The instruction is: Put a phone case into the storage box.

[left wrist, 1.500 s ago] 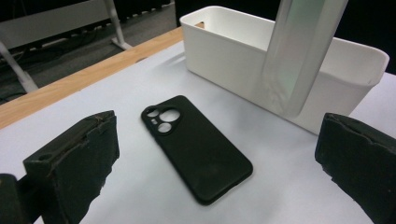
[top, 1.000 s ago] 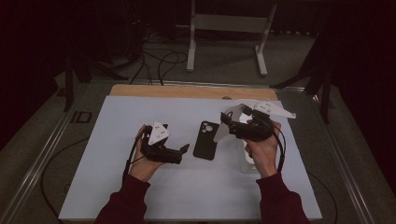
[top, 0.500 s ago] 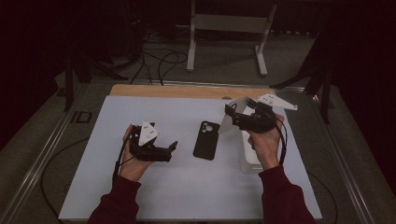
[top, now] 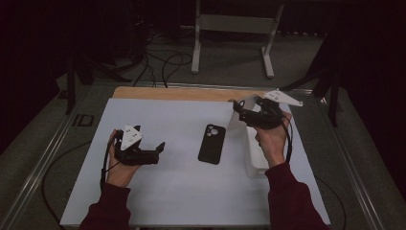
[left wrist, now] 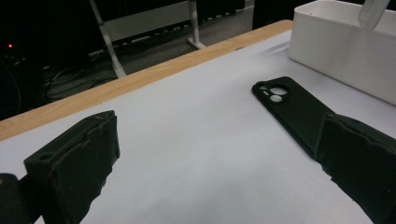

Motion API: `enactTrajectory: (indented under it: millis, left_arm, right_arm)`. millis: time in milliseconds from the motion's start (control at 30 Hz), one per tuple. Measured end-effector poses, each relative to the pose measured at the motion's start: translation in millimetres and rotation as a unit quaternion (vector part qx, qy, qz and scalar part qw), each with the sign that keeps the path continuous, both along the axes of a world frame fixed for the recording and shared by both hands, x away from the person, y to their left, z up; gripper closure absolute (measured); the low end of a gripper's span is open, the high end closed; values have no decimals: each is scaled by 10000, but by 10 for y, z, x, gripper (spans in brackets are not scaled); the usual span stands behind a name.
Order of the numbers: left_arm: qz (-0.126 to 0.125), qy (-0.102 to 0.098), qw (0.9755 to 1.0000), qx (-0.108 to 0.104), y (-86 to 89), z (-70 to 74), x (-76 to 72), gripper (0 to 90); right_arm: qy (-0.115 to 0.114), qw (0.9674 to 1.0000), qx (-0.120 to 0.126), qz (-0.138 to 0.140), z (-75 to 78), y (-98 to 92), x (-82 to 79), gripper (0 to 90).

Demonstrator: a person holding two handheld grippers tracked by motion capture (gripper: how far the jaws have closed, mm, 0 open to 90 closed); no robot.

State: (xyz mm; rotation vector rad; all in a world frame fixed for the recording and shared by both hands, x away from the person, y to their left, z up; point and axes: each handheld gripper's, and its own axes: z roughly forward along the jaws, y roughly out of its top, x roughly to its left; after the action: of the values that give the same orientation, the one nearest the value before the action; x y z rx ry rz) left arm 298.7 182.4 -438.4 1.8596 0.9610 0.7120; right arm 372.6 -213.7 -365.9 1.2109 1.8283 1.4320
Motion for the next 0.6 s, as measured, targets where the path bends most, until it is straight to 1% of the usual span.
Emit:
enactTrajectory:
  millis: [100, 200, 333, 433, 600]
  left_arm:
    - [34, -7, 10000, -9, 54, -13, -9, 1]
    - [68, 2, 10000, 10, 107, -26, -5, 1]
    - [111, 14, 9999, 19, 195, -41, -12, 0]
    - [201, 13, 9998, -14, 269, -57, -22, 0]
    - [237, -12, 9997, -71, 377, -87, -42, 0]
  right_arm:
    - [-14, 10000, -30, -83, 10, -23, 40, 166]
    - [0, 9999, 3, -160, 10, -69, 86, 166]
    - [27, 9997, -56, -254, -9, -103, 131, 167]
    - [40, 9994, -73, -327, -17, -125, 162, 166]
    - [57, 9989, -180, -417, -3, -157, 209, 167]
